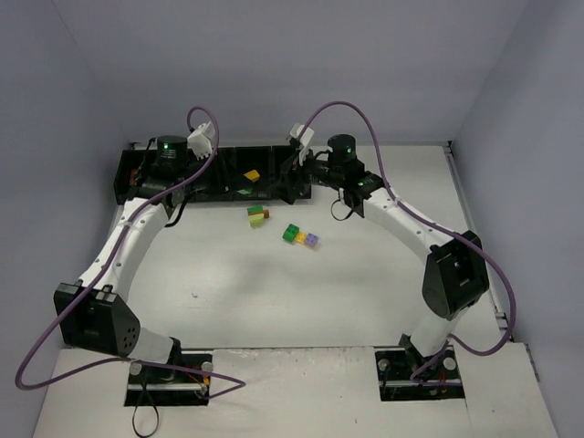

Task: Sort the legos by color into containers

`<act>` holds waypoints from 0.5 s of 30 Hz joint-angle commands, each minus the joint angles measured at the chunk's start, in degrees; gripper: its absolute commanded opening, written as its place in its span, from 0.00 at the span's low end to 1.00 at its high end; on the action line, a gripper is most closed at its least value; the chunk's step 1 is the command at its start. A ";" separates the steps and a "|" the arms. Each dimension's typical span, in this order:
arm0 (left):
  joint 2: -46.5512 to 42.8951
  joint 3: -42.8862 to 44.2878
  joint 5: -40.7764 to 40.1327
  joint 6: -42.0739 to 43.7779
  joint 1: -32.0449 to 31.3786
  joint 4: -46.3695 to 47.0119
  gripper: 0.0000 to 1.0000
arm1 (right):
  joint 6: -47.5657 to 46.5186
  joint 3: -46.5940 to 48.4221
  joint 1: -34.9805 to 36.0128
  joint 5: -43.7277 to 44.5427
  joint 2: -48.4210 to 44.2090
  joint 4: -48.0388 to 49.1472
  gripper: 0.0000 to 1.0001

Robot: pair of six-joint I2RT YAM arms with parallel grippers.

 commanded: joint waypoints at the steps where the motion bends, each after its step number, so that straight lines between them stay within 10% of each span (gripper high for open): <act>1: -0.05 3.78 7.43 -5.24 0.15 6.88 0.07 | -0.69 0.43 0.65 -4.08 -3.67 6.56 0.77; 15: 1.10 2.64 11.05 -13.86 -0.47 12.68 0.07 | 0.72 3.59 2.15 -8.73 -2.00 12.63 0.78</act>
